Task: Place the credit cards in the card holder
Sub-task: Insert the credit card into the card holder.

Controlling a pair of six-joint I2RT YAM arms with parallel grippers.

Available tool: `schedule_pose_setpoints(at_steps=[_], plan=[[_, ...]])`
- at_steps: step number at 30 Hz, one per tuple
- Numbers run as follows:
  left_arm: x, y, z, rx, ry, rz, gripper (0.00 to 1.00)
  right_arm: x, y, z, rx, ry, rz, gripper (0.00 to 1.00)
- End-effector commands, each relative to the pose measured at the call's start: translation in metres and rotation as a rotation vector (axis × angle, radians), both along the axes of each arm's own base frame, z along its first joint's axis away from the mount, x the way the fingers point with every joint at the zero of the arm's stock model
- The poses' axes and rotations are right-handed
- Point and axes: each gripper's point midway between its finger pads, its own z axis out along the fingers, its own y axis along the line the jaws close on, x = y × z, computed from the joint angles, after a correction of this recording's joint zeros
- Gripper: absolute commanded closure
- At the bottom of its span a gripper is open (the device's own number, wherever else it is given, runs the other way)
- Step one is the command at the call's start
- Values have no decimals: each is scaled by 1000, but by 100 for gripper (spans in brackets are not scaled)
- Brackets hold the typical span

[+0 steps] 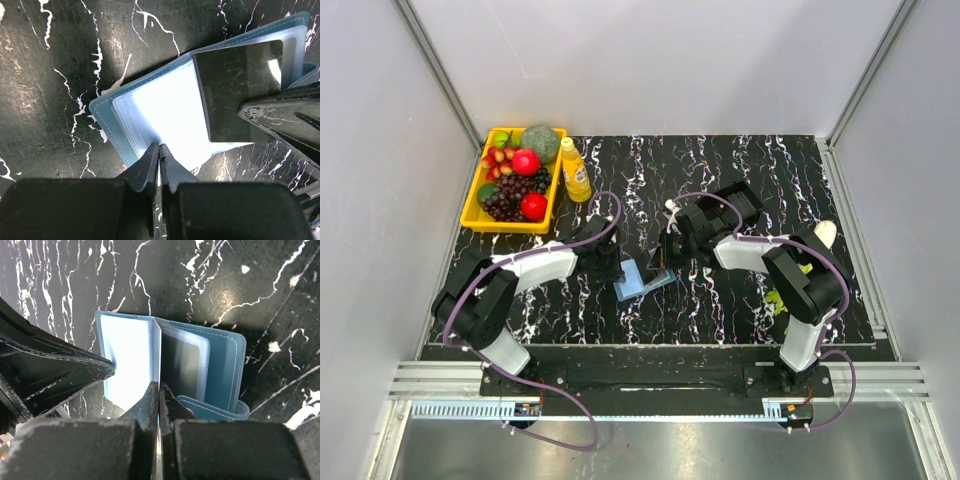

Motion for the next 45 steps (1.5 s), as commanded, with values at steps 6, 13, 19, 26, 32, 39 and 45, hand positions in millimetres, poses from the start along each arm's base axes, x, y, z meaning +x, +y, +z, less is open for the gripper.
schedule_pose_setpoints(at_steps=[6,13,19,26,32,39,45], plan=[[-4,10,-11,34,13,25,94,-5,5,-10,43,-64,14,100],[-6,19,-9,66,16,45,94,-17,7,-11,85,-17,12,100],[-8,24,-16,97,35,52,94,-24,13,-4,142,-14,19,100],[-6,23,-18,99,38,53,94,-26,14,4,166,5,5,100],[-6,22,-20,93,42,51,95,-30,19,5,215,37,0,100],[-4,21,-19,82,36,52,95,-36,18,0,204,71,-6,100],[-5,20,-20,77,38,47,95,-33,17,-8,187,77,-27,100]])
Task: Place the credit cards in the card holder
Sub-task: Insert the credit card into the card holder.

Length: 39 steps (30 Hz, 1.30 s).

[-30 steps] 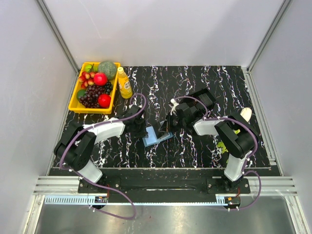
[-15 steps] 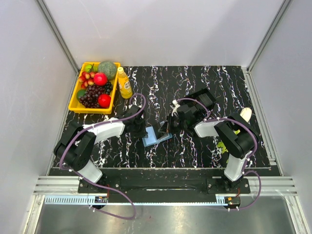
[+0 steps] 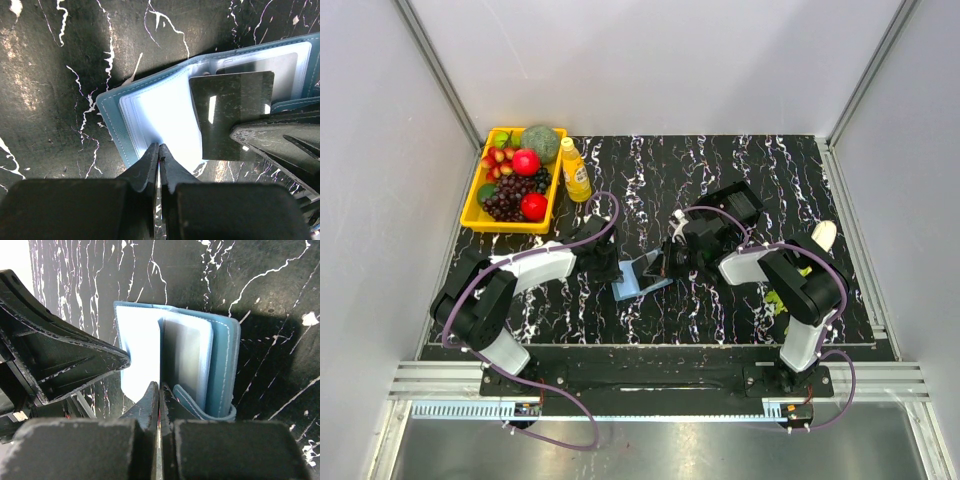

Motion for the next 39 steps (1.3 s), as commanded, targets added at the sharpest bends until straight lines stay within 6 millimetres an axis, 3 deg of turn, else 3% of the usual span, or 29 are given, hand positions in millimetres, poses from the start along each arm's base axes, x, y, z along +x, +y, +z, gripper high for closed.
schedule_pose_setpoints(at_steps=[1,5,8,14,21,30,34,37,39], plan=[[-6,14,-19,68,34,24,95,-14,7,-8,-11,47,38,100],[-8,17,-19,75,37,28,94,-7,-9,-18,-96,71,-64,100],[-10,21,-21,90,42,34,95,-2,-17,-11,-109,49,-132,100],[-16,24,-25,92,57,34,95,8,-20,-11,-116,55,-202,100],[-15,22,-26,88,58,32,95,0,-4,-17,-66,87,-111,100],[-15,34,-31,137,68,59,94,-11,-12,-13,-112,90,-70,100],[-21,38,-33,154,90,52,87,-10,-14,-20,-139,97,-89,100],[-23,40,-34,156,91,52,77,-9,-8,-29,-118,111,-78,100],[-25,41,-34,162,96,50,76,-7,-6,-30,-107,107,-79,100]])
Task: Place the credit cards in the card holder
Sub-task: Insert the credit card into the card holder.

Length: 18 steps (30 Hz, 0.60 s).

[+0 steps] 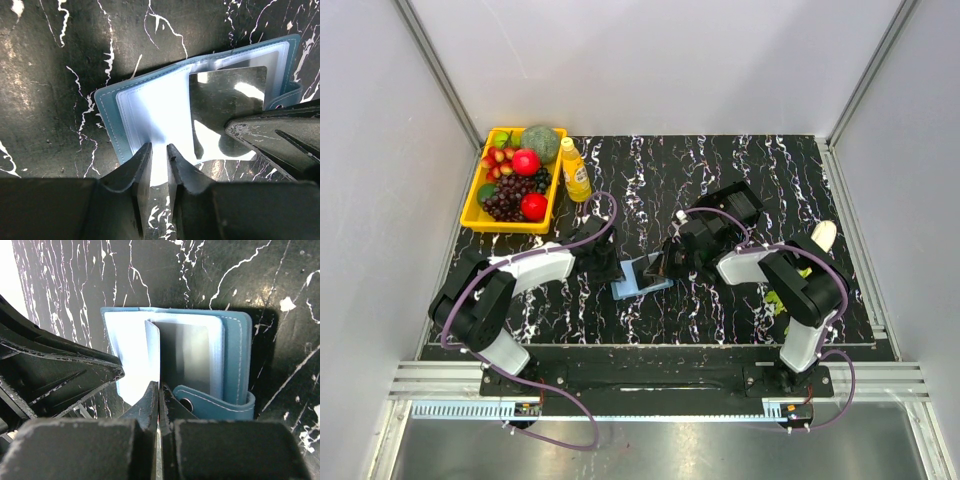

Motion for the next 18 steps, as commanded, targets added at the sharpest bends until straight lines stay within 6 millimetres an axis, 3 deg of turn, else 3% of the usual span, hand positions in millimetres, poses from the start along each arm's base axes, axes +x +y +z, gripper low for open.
schedule_pose_setpoints(at_steps=[1,14,18], plan=[[-26,40,-34,177,100,26,75,-9,-3,-25,-54,44,20,100],[-29,37,-44,163,118,9,87,13,-21,-24,-132,-11,-141,100],[-29,37,-45,165,120,11,87,5,-12,-31,-110,17,-67,100]])
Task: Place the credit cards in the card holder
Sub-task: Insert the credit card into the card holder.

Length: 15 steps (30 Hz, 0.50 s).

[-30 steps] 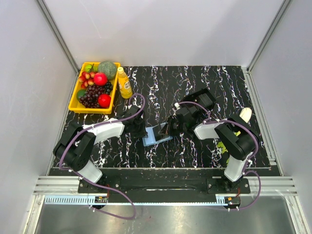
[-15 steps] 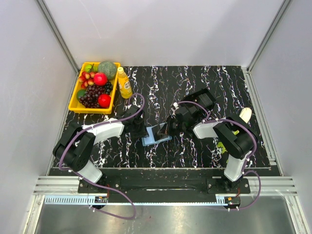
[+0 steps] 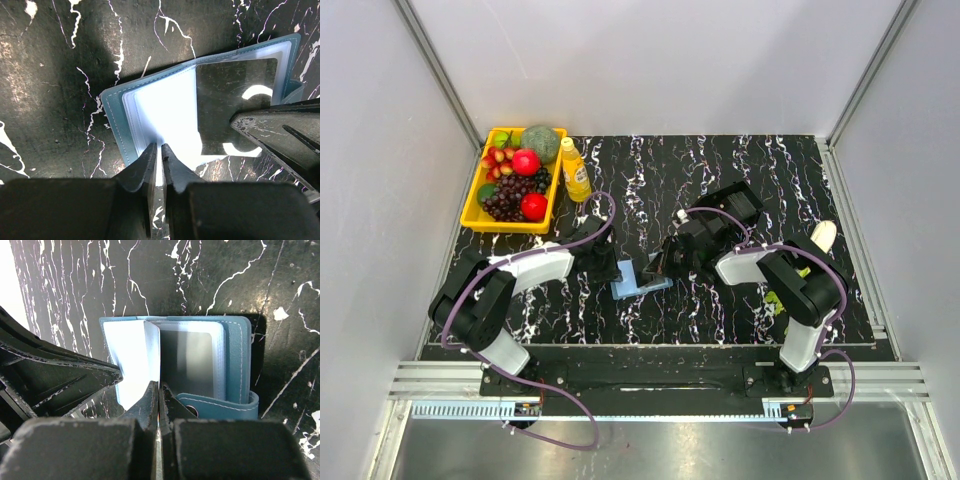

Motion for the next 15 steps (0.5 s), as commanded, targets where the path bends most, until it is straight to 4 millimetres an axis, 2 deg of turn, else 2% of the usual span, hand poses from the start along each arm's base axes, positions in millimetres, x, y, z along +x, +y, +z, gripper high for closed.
schedule_pose_setpoints(at_steps=[1,5,7,15], plan=[[-28,34,-43,156,116,10,87,-8,-11,-31,-93,40,4,100],[-26,32,-43,150,111,13,86,-23,-12,-38,-106,64,56,100],[-25,31,-44,144,108,20,87,-27,-10,-31,-83,44,76,100],[-24,30,-46,133,107,36,87,-38,-11,-33,-112,62,117,100]])
